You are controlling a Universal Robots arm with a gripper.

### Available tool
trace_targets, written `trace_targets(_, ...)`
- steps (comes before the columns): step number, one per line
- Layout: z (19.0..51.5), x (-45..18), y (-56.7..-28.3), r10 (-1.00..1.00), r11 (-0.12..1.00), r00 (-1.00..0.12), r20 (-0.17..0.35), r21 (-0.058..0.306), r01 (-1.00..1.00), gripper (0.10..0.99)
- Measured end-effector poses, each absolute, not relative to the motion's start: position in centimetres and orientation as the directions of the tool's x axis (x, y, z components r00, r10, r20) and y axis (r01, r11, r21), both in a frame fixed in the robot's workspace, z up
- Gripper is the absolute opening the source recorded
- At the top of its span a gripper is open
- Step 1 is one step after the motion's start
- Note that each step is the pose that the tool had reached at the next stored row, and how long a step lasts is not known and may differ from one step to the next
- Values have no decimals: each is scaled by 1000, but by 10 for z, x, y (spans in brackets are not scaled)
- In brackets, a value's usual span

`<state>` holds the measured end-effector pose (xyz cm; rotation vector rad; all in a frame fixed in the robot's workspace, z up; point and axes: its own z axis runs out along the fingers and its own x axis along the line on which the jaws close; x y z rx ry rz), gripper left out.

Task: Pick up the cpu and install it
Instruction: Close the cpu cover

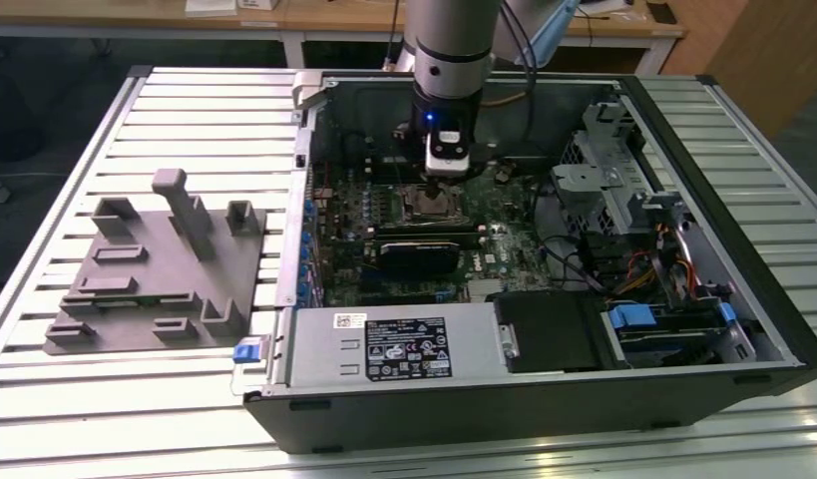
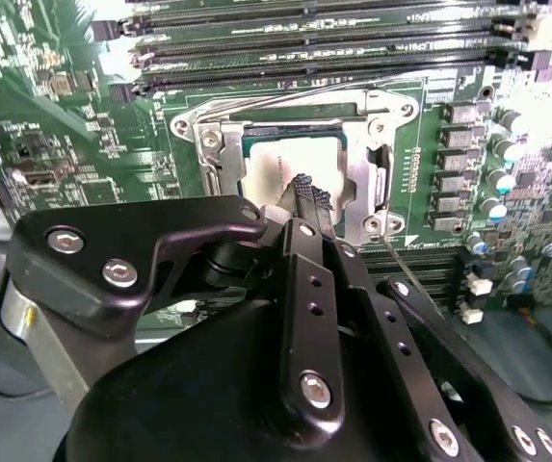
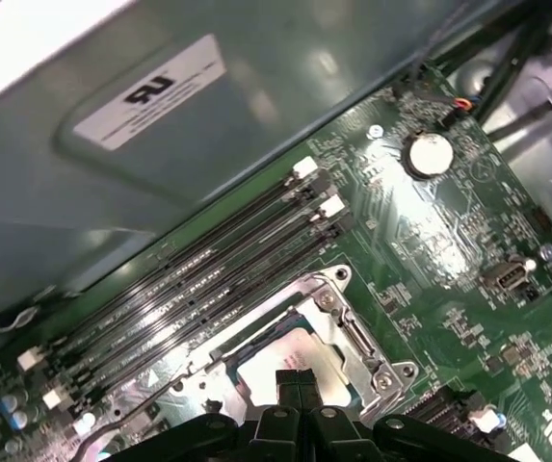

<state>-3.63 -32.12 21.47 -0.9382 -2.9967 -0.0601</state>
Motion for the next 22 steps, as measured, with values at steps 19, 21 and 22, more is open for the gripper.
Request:
trace_targets(19,215,-36,-321,344,938,-939,12,36,345,106)
trace_targets(21,215,-36,-321,316,948,-949,12,36,316,106)
trace_targets(22,215,-36,-321,302,953,-953,12,36,302,106)
